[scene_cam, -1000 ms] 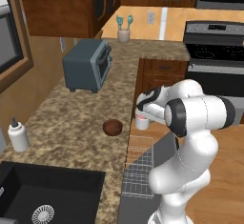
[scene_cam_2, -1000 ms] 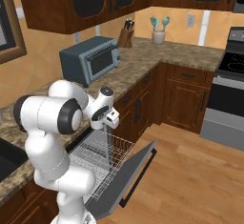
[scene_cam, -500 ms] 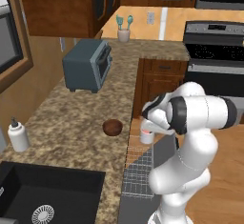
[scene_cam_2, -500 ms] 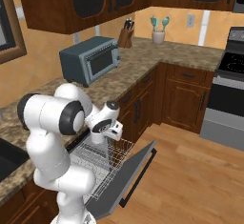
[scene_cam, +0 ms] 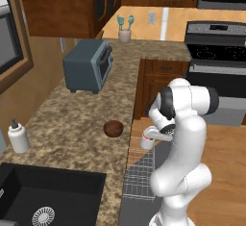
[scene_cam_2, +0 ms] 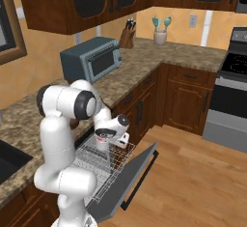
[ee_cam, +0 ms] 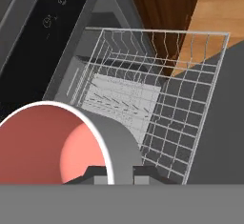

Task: Pick up the cup and bowl from the counter, place them in the dishwasher, and close the dishwasher door.

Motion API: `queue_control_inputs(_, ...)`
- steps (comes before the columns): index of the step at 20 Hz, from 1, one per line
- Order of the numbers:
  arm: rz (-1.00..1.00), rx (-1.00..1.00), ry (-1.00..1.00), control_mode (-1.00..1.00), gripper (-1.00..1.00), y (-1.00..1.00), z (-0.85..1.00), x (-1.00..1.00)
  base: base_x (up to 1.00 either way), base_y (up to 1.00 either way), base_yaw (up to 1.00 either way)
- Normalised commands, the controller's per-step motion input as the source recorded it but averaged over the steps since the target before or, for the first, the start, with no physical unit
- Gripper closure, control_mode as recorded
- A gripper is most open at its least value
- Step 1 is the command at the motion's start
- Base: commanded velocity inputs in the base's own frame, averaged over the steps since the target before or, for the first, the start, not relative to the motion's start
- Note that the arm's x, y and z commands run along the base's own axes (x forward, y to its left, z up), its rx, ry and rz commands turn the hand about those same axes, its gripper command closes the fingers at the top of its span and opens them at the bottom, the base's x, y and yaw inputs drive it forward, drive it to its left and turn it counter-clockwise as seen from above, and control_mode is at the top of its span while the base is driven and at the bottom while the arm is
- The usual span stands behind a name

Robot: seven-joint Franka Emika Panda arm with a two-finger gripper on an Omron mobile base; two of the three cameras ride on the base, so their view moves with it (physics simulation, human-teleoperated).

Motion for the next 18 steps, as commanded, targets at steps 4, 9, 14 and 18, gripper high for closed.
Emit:
queue_control_inputs(4, 0.00, 0.00, 0.00, -1.00, 1.00, 0.00, -0.55, 0.60, 0.00, 0.00, 0.00)
queue_control_inputs(9, 0.00, 0.00, 0.00, -1.00, 1.00, -0.02, -0.61, 0.54, 0.00, 0.00, 0.00)
queue_control_inputs(14, 0.01, 0.00, -0.01, -1.00, 1.00, 0.00, -0.49, 0.46, 0.00, 0.00, 0.00)
queue_control_inputs(18, 0.00, 0.00, 0.00, -1.00, 1.00, 0.00, -0.46, 0.48, 0.00, 0.00, 0.00)
